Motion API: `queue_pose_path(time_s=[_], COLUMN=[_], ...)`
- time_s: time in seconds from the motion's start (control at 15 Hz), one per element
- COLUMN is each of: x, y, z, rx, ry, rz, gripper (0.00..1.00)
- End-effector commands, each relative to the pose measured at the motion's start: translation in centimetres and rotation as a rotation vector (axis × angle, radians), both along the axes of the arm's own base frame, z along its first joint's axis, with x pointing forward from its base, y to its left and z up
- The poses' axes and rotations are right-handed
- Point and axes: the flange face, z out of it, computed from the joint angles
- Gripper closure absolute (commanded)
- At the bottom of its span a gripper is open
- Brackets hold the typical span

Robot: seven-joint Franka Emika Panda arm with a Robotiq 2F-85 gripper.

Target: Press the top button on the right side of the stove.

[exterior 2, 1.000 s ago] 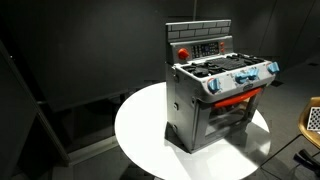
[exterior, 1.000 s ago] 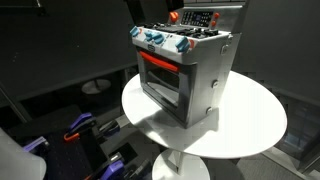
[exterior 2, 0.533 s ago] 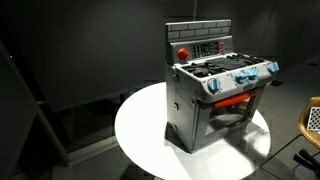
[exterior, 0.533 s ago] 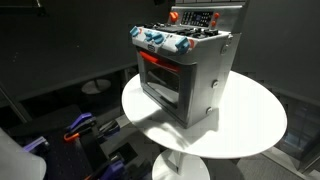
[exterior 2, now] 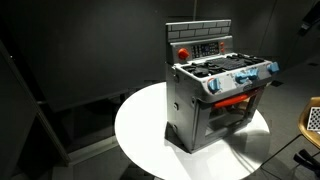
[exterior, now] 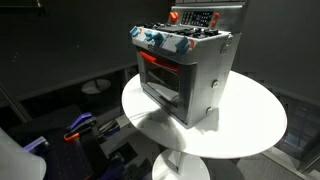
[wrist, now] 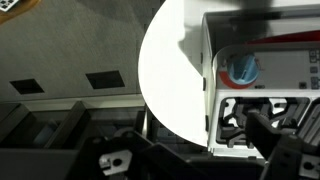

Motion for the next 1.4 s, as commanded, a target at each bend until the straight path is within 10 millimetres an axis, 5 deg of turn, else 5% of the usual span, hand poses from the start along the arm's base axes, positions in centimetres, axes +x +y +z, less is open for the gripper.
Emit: queue_pose_path(time_s=[0.0,0.8,1.33], x=[3.7,13.8,18.0], y=[0.0,1.6,3.5], z=[0.4,-2.9,-4.7], rx=[0.020,0.049,0.042], ry=[-0.034,-0.034,-0.052], rz=[-0.042,-0.139,-0.223], gripper=[0.00,0.00,0.00])
